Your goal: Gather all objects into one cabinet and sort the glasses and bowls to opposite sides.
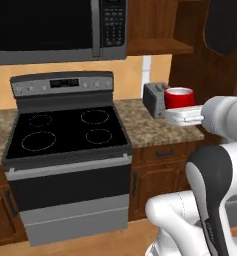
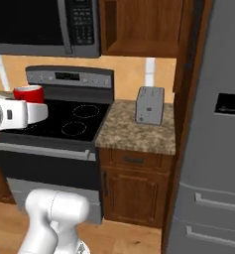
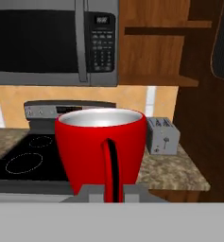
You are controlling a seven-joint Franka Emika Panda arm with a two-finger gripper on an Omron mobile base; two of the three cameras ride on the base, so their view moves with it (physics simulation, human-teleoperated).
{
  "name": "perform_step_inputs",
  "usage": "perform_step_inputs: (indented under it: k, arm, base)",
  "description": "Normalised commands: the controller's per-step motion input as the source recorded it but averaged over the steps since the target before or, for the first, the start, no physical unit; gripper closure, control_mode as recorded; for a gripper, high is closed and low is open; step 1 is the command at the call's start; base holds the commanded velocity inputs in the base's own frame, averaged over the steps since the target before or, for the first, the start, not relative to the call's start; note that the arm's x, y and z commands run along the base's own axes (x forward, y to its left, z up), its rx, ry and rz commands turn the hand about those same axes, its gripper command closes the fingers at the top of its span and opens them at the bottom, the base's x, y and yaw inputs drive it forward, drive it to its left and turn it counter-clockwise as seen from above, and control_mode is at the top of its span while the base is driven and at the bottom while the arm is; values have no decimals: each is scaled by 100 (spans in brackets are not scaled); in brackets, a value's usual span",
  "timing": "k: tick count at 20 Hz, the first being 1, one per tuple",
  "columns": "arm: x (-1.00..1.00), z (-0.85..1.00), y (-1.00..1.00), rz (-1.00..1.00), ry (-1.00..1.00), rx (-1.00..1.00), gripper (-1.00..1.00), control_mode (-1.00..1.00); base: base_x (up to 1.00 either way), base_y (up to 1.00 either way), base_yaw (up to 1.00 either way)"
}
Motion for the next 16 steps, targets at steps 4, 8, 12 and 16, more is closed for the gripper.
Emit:
perform_step_inputs:
  k: [4, 8, 12, 16]
  arm:
    - [0, 0, 0, 0, 0, 0, 100, 100]
    - [0, 0, 0, 0, 0, 0, 100, 100]
    - [0, 0, 0, 0, 0, 0, 100, 100]
    - [0, 0, 0, 0, 0, 0, 100, 100]
  base:
    - [-79, 100, 60]
    - [-76, 96, 66]
    - [-52, 95, 70]
    - [-4, 28, 65]
